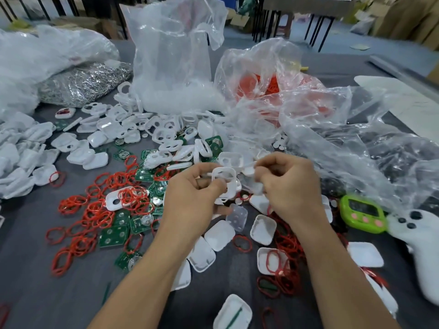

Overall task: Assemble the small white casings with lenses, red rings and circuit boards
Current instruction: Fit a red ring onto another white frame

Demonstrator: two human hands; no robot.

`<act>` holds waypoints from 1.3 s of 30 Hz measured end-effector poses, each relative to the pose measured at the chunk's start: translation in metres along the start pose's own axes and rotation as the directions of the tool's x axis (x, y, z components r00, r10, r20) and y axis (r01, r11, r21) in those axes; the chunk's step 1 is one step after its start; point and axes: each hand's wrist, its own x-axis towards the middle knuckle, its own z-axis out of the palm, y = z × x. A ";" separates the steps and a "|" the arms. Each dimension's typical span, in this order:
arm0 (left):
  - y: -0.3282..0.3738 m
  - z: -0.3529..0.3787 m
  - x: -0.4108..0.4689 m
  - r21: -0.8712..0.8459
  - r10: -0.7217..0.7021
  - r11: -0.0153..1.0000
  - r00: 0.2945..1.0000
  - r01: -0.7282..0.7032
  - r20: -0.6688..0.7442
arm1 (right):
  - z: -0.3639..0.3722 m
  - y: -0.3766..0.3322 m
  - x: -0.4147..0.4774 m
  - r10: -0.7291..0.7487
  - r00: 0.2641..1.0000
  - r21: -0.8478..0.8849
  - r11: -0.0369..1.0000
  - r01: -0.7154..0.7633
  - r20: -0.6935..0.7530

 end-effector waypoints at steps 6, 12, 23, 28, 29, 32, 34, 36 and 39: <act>0.000 0.008 -0.002 -0.064 -0.089 0.994 0.994 0.093 0.068 | -0.039 -0.012 0.021 -0.105 0.964 -0.279 0.960 0.034 -0.244; -0.002 0.011 0.000 -0.064 -0.099 0.992 0.978 0.112 0.182 | -0.094 -0.043 0.045 -0.128 0.907 -0.384 0.923 -0.040 -0.402; -0.004 0.012 -0.003 0.043 -0.017 0.999 0.992 0.012 0.123 | -0.036 -0.006 -0.013 0.013 0.931 -0.628 0.742 0.237 0.366; -0.006 0.015 0.000 0.055 0.014 0.998 0.992 -0.021 0.125 | -0.038 0.000 -0.010 -0.066 0.971 -0.490 0.854 0.173 0.229; -0.008 0.015 0.000 0.066 0.026 0.997 0.992 -0.034 0.123 | -0.038 -0.002 -0.009 -0.078 0.984 -0.355 0.926 0.131 0.159; -0.011 0.016 0.001 0.084 0.055 0.994 0.992 -0.064 0.110 | -0.024 -0.011 -0.005 0.022 0.997 0.166 0.986 -0.035 0.080; -0.012 0.016 0.003 0.100 0.068 0.992 0.993 -0.078 0.097 | -0.011 -0.014 -0.005 0.100 0.989 0.364 0.922 -0.132 0.106; -0.012 0.014 0.004 0.115 0.084 0.989 0.993 -0.094 0.087 | -0.003 -0.015 -0.006 0.165 0.976 0.466 0.859 -0.214 0.145; -0.012 0.013 0.004 0.148 0.121 0.980 0.990 -0.130 0.067 | 0.000 -0.010 -0.011 0.203 0.970 0.464 0.852 -0.243 0.135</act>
